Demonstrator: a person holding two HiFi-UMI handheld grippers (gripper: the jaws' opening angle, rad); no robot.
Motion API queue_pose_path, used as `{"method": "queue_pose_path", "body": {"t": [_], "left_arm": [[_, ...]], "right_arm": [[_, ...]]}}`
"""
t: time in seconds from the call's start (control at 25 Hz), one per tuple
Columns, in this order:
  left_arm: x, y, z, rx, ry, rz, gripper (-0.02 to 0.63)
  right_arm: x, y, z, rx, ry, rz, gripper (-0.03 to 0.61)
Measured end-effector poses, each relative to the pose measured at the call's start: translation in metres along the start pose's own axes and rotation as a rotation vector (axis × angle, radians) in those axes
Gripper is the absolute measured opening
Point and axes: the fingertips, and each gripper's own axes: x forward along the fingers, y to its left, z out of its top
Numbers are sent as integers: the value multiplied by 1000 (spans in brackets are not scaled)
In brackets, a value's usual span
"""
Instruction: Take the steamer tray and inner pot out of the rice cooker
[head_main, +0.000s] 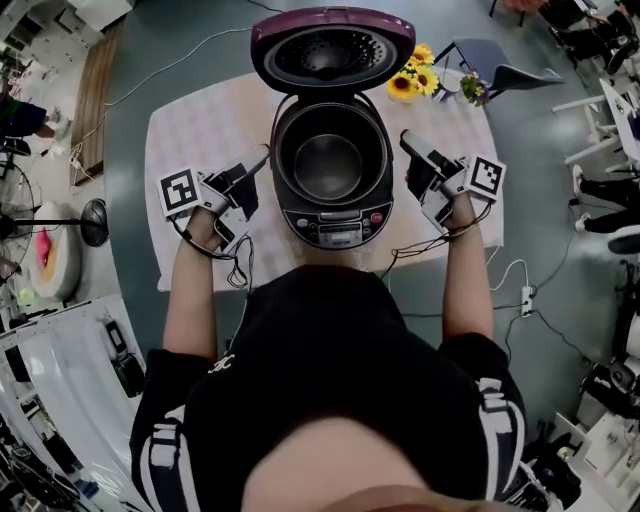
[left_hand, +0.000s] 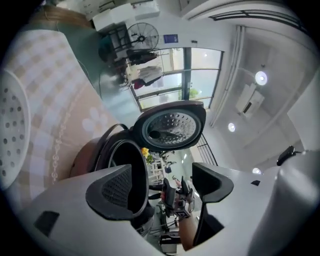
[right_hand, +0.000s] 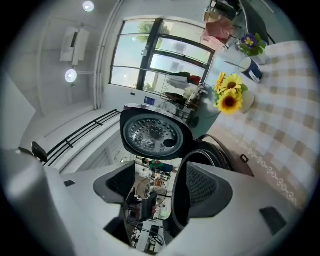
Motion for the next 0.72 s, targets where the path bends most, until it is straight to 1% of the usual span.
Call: {"method": "queue_pose_path", "body": {"t": [0.2,0.44,0.56,0.72], "left_arm": [[4,22,-4,-21,53,39,360],[6,49,-1,-83,83,62,360],[12,61,-4,-106,113,70,360],[17,69,-15,-128,146,86,360]], "right_arm": [[7,-25,-7,58,57,-20,299],[23,-58,-26,86,152,-76,298],[28,-71,-31,108,190,-99,298],[28,-76,-35,123,213,-94,291]]}}
